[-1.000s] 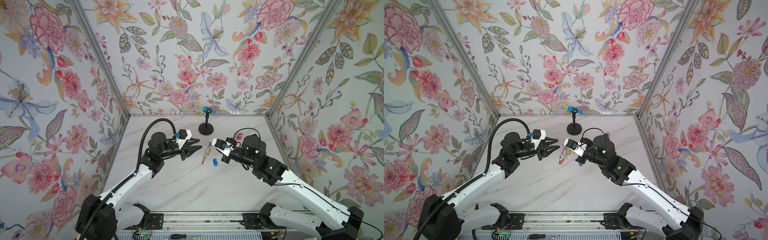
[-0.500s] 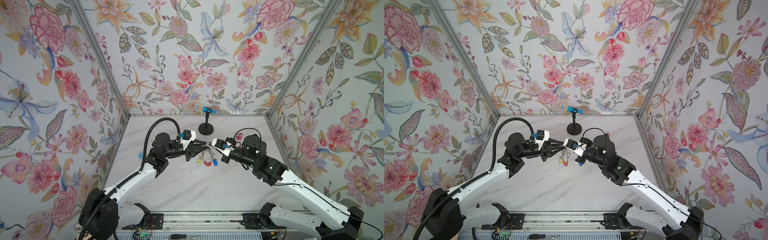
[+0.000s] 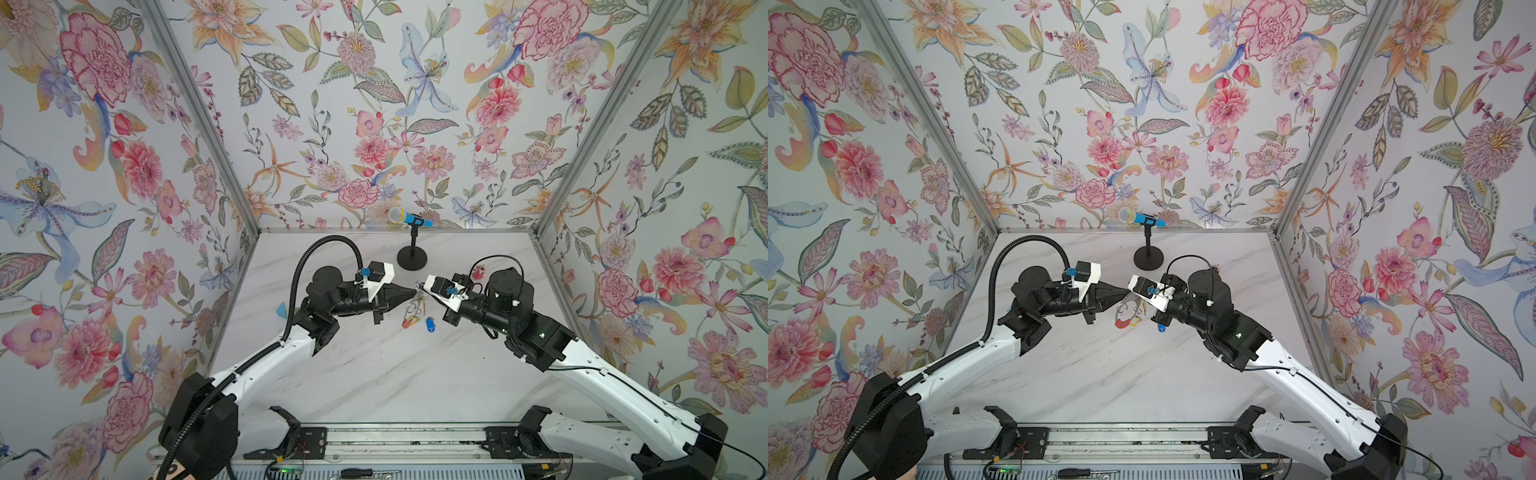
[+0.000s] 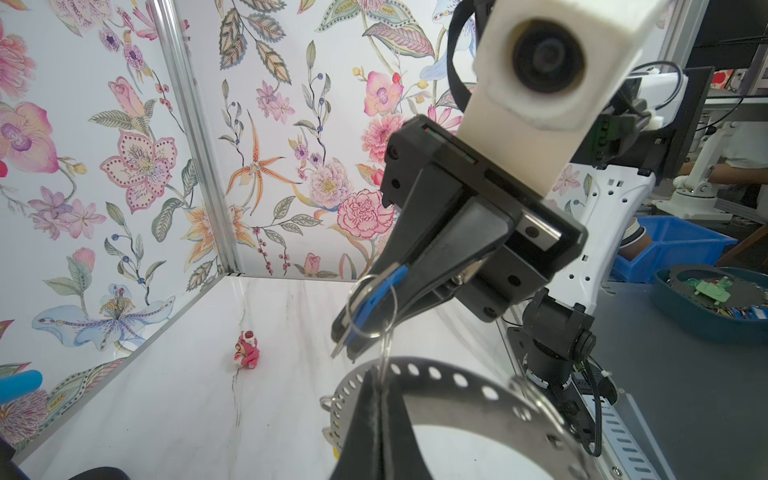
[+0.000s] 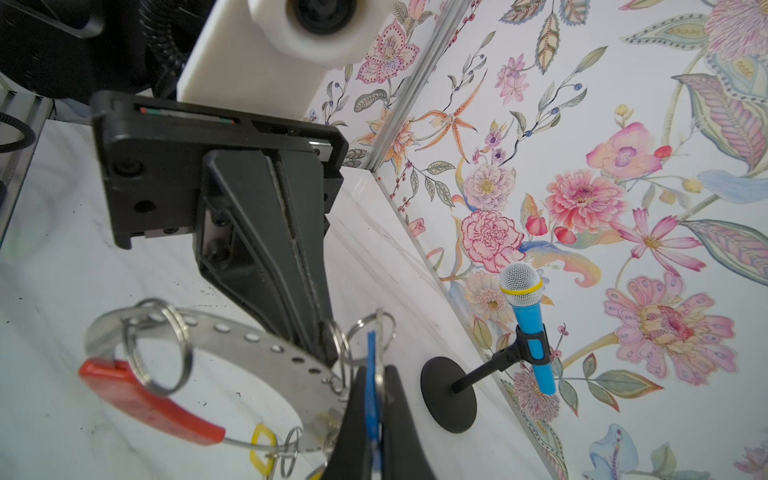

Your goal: Remove the keys from the keyring

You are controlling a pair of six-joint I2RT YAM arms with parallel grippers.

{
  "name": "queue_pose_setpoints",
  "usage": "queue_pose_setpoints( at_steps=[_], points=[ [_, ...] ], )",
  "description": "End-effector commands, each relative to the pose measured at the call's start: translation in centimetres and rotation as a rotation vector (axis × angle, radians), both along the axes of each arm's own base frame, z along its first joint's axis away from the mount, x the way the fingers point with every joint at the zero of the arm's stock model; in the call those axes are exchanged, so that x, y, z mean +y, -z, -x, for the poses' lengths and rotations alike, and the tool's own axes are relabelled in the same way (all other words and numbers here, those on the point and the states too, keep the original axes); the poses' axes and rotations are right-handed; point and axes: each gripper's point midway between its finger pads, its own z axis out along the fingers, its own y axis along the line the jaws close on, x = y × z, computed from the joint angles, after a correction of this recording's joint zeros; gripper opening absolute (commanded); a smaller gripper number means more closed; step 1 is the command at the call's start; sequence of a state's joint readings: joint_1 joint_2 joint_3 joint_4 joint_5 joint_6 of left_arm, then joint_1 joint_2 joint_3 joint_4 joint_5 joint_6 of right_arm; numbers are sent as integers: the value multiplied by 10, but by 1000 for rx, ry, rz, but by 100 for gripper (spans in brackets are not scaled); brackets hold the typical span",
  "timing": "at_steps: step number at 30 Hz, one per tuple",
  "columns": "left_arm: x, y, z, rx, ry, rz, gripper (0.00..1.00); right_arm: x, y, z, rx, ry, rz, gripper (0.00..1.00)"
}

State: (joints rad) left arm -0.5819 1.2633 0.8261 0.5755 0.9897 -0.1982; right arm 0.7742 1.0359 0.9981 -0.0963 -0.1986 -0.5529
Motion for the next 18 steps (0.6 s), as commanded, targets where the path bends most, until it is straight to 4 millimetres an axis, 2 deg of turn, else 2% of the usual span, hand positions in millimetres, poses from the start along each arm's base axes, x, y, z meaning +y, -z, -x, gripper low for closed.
queue_pose_setpoints(
  at_steps=[1, 8, 18],
  points=[
    [2, -4, 4, -64, -11, -58, 0, -4, -12, 1, -15, 7, -29, 0],
    [6, 21, 0, -132, -10, -302, 0, 0, -5, 0, -25, 8, 58, 0],
    [4, 35, 10, -148, 107, -494, 0, 5, 9, -8, -68, 44, 194, 0]
  ],
)
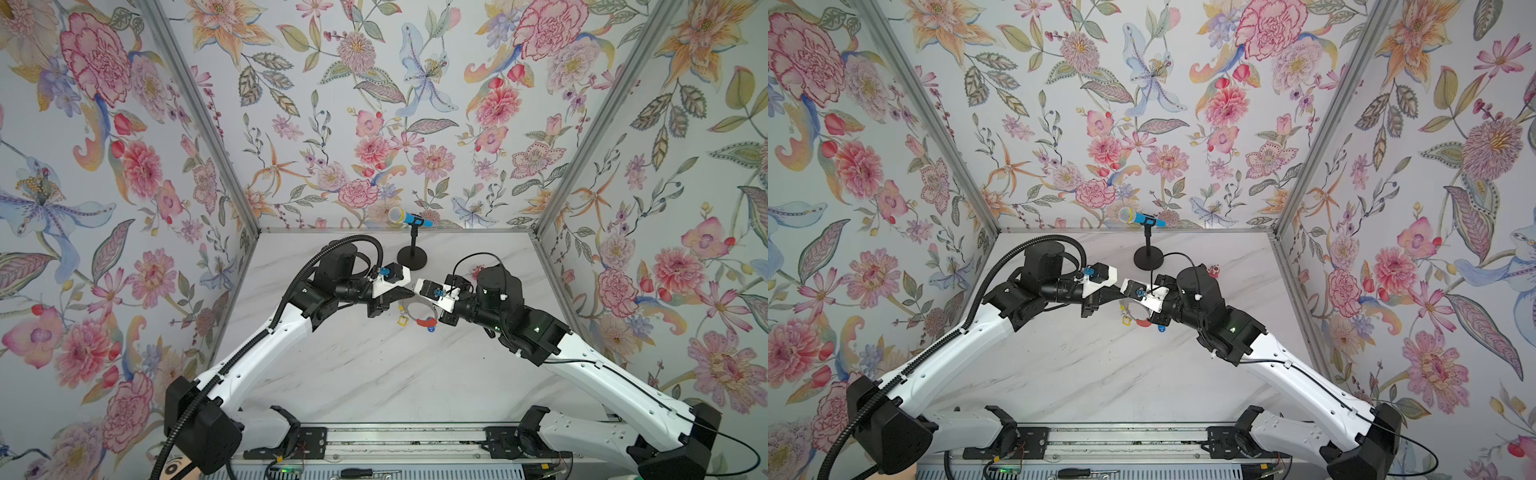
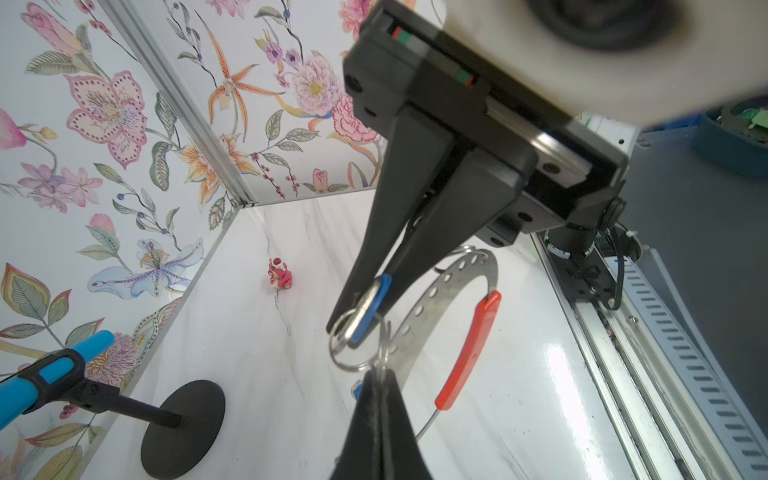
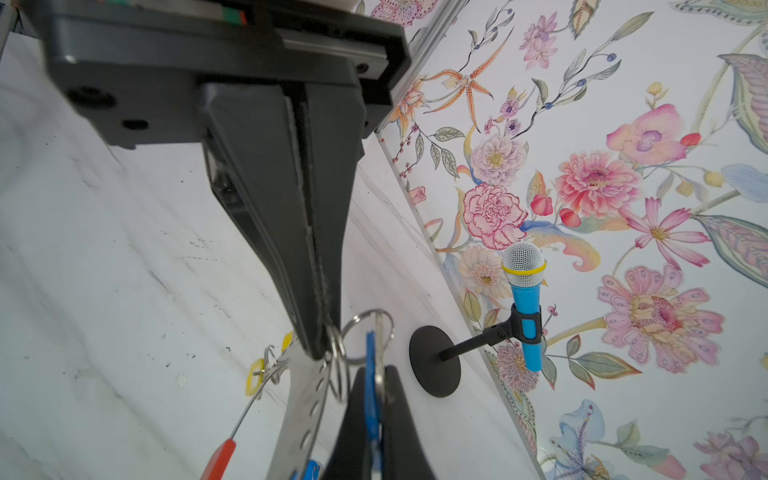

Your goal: Remove the keys from the keyring

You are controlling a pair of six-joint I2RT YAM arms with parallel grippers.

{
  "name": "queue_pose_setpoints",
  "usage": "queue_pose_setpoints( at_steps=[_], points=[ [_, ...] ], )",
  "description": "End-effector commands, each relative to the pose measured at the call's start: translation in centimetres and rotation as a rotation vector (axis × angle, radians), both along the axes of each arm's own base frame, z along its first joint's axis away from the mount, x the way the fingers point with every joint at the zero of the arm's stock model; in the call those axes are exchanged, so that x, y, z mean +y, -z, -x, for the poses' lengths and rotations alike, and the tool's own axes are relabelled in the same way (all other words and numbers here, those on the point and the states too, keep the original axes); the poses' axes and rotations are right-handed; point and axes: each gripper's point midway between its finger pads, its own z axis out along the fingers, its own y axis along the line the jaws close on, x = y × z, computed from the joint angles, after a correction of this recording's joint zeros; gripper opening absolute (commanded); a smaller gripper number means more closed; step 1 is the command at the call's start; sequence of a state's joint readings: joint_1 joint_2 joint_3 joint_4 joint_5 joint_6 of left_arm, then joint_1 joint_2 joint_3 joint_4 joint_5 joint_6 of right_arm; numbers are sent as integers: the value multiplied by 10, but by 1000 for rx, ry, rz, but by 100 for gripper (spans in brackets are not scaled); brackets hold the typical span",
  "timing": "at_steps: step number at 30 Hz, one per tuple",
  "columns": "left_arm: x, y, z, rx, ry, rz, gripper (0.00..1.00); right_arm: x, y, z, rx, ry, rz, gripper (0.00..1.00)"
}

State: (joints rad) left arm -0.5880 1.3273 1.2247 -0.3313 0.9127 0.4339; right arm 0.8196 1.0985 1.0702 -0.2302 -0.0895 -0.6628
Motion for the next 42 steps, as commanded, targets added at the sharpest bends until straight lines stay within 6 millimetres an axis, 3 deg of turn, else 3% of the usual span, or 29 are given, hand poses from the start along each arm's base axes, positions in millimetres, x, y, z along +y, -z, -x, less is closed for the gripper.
queue_pose_setpoints(
  at_steps=[1, 12, 17, 25, 36, 42],
  points=[
    [2, 21, 17, 27, 74, -120, 0, 2, -9, -2, -49, 11, 33, 0],
    [-11, 21, 18, 69, 151, -156, 0, 15, 13, -4, -101, 30, 167, 0],
    [-11, 28, 15, 92, 152, -195, 0, 16, 8, -2, -127, 29, 151, 0],
    [-11, 14, 5, 103, 123, -103, 1, 12, 17, -8, -129, 74, 173, 0],
    [9, 3, -7, 84, -11, 25, 35, 0, 7, -1, -76, 52, 28, 0],
    [15, -12, -7, 95, -54, 176, 45, -1, -5, 4, -59, 23, -83, 0]
  ],
)
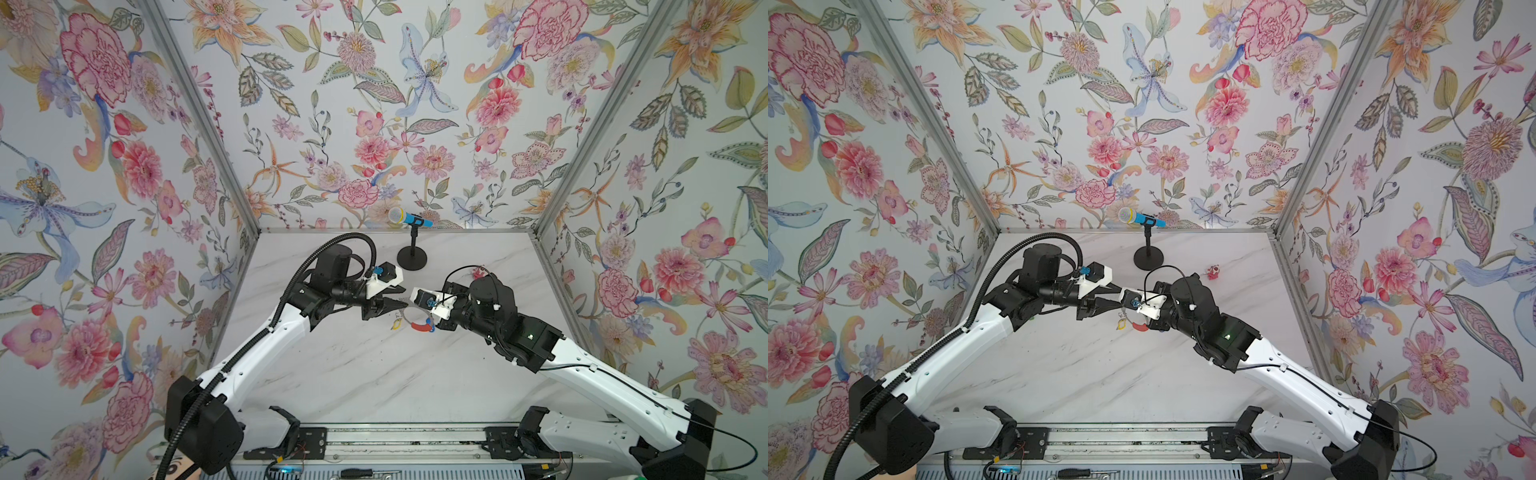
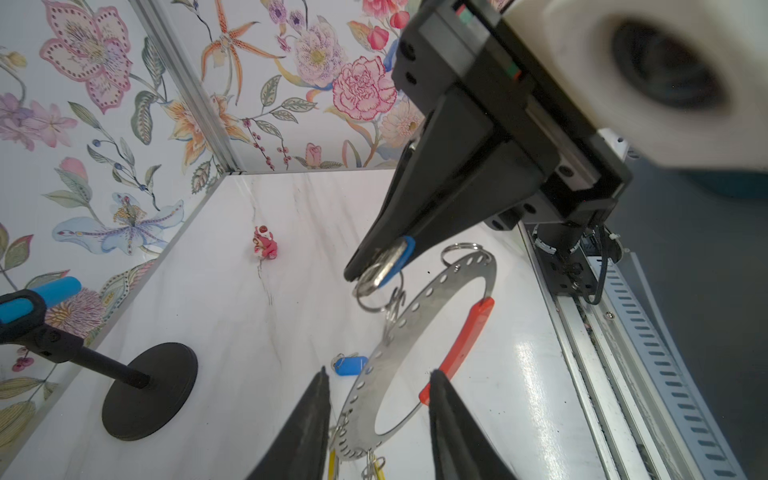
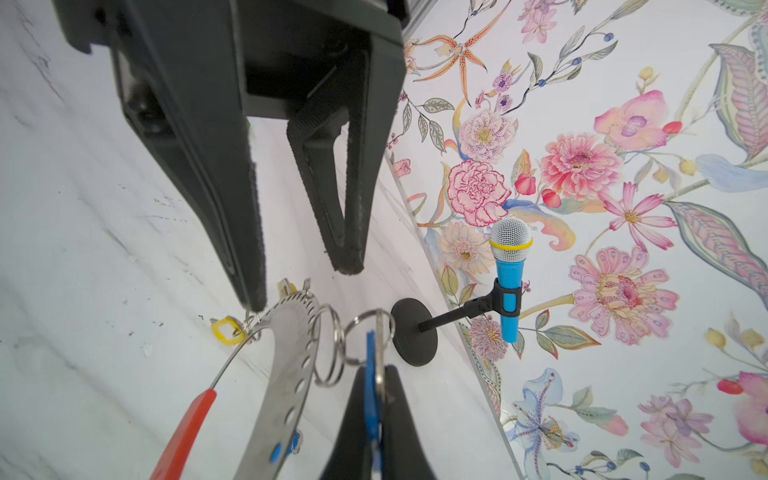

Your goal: Remove the keys from the keyring

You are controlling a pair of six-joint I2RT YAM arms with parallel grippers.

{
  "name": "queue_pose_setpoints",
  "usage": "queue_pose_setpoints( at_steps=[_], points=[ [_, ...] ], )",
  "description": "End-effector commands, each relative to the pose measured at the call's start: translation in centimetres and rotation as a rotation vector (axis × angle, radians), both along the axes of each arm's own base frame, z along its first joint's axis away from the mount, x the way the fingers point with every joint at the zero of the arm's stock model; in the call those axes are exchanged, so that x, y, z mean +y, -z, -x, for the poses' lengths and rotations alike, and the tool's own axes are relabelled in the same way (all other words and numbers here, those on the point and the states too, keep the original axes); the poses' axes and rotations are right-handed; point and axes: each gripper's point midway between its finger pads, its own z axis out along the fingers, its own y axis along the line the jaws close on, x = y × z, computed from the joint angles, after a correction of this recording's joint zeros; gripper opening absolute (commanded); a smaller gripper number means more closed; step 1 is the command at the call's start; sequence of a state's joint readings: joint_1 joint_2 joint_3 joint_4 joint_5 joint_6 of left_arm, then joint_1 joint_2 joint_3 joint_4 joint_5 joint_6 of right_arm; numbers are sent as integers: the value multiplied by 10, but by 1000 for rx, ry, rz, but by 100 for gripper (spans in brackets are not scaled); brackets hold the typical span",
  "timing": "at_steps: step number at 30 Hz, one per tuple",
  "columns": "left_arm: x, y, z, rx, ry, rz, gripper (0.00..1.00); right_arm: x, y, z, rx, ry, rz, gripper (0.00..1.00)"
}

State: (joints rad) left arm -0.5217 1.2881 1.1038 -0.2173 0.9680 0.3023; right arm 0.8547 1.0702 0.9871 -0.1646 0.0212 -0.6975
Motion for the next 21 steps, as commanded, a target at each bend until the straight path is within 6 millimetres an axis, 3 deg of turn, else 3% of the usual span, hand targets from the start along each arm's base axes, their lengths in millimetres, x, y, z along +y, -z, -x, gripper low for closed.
queue_pose_setpoints(
  at_steps=[1, 9, 21],
  points=[
    [-2, -26, 0, -11, -8, 137, 45, 5, -22, 7, -2, -44, -139, 0],
    [-4, -41, 6, 48, -10, 296, 36, 5, -36, 12, -11, -70, -236, 0],
    [-19, -45, 26, 58, 81, 333, 28, 6, -47, 12, -18, -86, -283, 0]
  ],
)
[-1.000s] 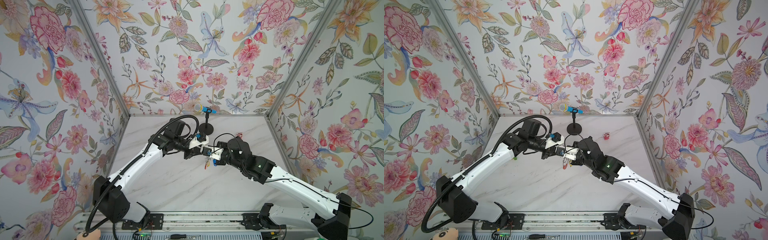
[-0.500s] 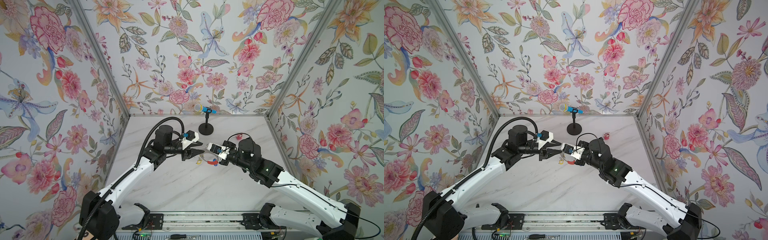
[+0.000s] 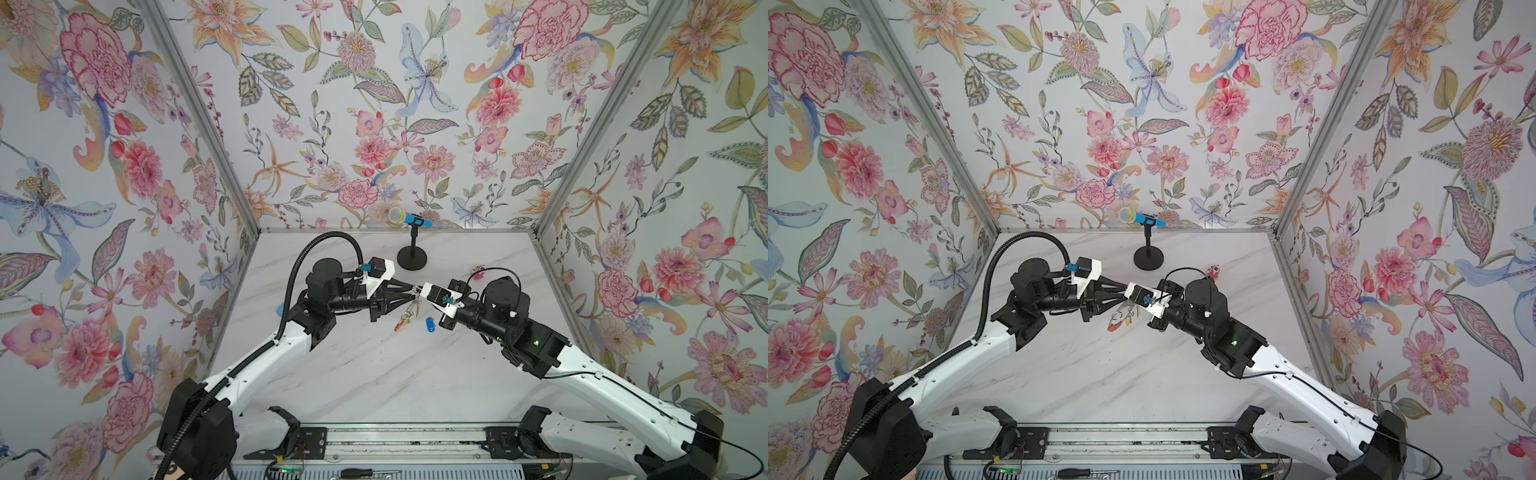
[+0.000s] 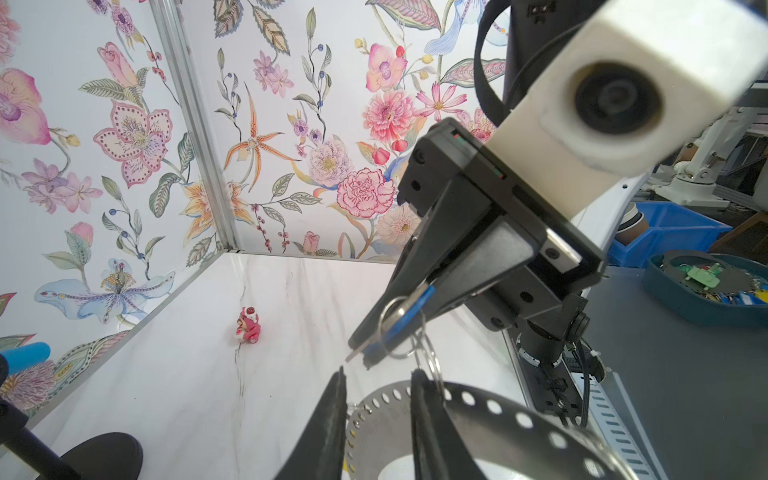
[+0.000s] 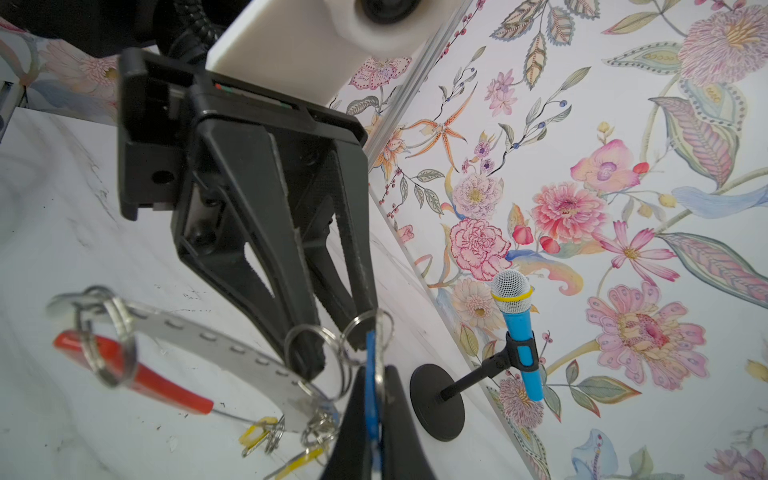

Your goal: Remove the keys from the keyring

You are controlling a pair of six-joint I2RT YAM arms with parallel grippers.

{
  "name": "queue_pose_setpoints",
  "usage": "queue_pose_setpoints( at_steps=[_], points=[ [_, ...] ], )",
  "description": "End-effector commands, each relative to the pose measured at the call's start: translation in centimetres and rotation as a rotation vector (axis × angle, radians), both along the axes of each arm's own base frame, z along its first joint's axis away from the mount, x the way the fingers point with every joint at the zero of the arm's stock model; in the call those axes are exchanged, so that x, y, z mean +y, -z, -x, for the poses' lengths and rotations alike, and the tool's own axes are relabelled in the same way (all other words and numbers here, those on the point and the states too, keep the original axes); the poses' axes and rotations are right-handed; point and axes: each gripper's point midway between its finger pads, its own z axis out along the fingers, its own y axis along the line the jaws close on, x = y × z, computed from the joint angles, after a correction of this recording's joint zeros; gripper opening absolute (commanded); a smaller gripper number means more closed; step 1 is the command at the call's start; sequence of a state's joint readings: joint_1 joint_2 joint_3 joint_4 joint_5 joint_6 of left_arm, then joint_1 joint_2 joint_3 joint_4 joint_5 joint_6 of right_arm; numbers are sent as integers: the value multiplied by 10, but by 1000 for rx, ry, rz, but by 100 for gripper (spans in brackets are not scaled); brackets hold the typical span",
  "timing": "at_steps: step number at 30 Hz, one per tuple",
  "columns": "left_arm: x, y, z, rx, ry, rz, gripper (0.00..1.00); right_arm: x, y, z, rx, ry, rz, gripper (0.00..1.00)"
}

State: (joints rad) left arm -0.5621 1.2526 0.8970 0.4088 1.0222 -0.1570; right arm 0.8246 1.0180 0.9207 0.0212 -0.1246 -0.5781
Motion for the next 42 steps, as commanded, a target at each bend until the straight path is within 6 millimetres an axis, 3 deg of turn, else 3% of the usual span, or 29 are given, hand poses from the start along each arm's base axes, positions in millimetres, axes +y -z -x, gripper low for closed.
queue_pose_setpoints(
  at_steps=[1, 14, 25, 42],
  points=[
    [-3, -9, 14, -17, 58, 37, 28, -2, -18, 1, -20, -3, -64, 0],
    [3, 2, 20, -12, 19, 0, 26, -6, -26, 2, -30, 0, -89, 0],
    [3, -15, 24, -29, 33, 63, 22, -4, -28, 3, -27, -13, -101, 0],
    [-6, -8, 11, -28, 15, 34, 12, -5, -27, 5, -21, -18, -96, 0]
  ],
)
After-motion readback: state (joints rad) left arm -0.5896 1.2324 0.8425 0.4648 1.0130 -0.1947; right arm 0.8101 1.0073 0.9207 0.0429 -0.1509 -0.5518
